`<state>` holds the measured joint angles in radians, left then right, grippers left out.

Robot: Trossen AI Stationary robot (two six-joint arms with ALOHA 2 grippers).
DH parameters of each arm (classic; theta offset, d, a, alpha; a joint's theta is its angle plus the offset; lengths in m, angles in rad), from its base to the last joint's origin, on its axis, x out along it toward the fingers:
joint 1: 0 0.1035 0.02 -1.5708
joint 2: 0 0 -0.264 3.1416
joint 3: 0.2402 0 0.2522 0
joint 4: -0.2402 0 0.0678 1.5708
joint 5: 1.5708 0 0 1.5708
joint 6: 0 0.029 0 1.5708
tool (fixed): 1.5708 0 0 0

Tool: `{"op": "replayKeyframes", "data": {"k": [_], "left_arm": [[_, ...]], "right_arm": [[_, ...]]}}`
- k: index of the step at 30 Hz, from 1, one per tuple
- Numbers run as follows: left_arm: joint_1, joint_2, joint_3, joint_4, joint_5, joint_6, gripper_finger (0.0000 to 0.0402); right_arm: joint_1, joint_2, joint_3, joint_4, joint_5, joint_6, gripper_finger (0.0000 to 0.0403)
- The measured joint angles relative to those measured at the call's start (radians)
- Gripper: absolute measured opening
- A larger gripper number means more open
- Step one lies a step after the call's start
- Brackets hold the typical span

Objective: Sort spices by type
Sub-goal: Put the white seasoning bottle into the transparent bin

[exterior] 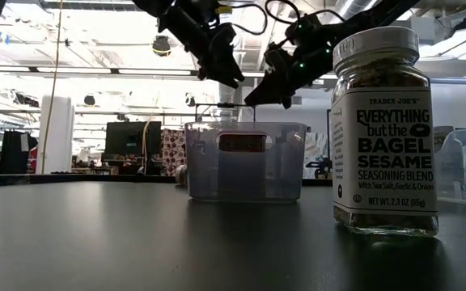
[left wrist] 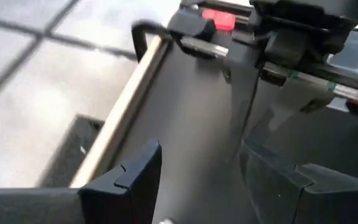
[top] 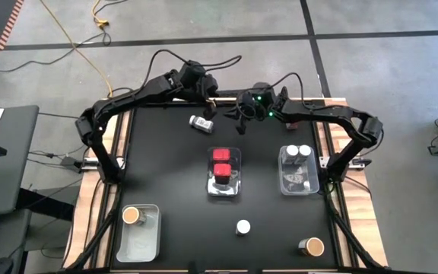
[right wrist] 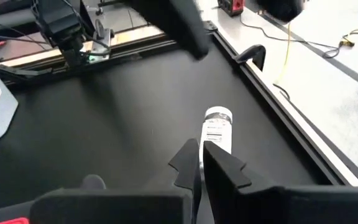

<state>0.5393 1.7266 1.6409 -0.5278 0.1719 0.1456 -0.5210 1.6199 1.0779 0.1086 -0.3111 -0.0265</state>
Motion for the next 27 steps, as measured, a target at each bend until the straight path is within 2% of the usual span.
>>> {"op": "replayKeyframes", "data": {"k": [4, 9, 12, 19, 22, 27], "left_arm": [[-0.002, 0.000, 0.000, 0.004, 0.002, -0.058, 0.0201], [0.000, 0.000, 0.000, 0.007, -0.005, -0.046, 0.0213], [-0.002, 0.000, 0.000, 0.010, -0.030, -0.046, 0.0250], [-0.002, 0.008, 0.000, 0.008, -0.080, -0.095, 0.0365], [-0.006, 0.008, 0.000, 0.003, -0.080, -0.105, 0.0384], [-0.013, 0.008, 0.000, 0.000, -0.084, -0.125, 0.0386]], "right_arm": [[0.009, 0.003, 0.000, -0.013, 0.000, 0.000, 0.0053], [0.020, 0.003, 0.000, -0.037, 0.000, 0.002, 0.0054], [0.028, 0.003, 0.000, -0.065, 0.001, 0.003, 0.0054], [0.038, 0.004, 0.000, -0.141, 0.002, 0.011, 0.0054], [0.037, 0.004, 0.000, -0.162, 0.002, 0.058, 0.0054], [0.034, 0.004, 0.000, -0.165, 0.002, 0.082, 0.0054]]}}
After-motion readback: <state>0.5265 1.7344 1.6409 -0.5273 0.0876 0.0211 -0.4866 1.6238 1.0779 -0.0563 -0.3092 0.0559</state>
